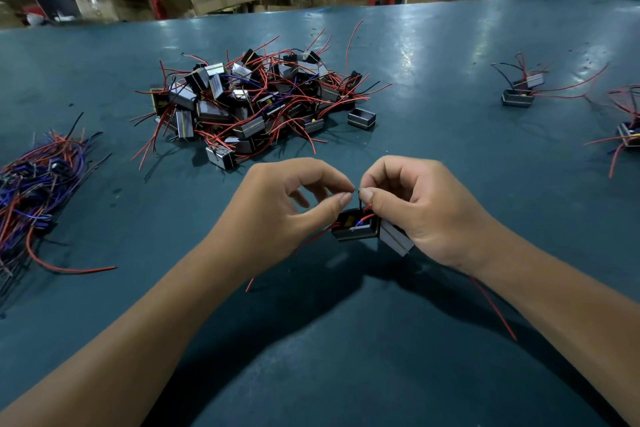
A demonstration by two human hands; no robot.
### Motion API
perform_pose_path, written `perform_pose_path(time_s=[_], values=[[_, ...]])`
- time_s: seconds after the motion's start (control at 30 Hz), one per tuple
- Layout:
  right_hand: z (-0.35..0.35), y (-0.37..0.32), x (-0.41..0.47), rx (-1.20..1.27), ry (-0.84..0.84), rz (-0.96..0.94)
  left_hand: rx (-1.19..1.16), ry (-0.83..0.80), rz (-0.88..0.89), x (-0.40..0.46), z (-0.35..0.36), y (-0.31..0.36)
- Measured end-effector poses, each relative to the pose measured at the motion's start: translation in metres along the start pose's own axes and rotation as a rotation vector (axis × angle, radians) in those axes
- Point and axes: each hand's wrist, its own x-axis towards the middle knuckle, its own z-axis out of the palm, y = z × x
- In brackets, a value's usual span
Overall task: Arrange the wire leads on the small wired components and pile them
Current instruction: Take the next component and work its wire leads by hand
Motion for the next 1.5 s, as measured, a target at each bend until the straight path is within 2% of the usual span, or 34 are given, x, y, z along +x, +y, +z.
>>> perform_pose_path(time_s=[0.33,0.63,0.97,1.27,1.5], values=[[-0.002,-0.003,-0.001,0.023,-0.034,-0.006,0.114,0.05,0.195,0.003,-0.004,-0.005],[-0.004,-0.012,-0.005,0.071,-0.133,0.012,0.278,0.072,0.457,0.006,-0.006,-0.01],[-0.005,-0.014,-0.007,0.179,-0.182,0.093,0.319,0.072,0.506,0.004,-0.007,-0.007],[-0.006,-0.016,-0.009,0.165,-0.272,0.102,0.503,0.042,0.619,0.004,-0.014,-0.005],[-0.003,-0.016,-0.008,0.189,-0.241,0.087,0.445,0.064,0.57,0.004,-0.01,-0.005]])
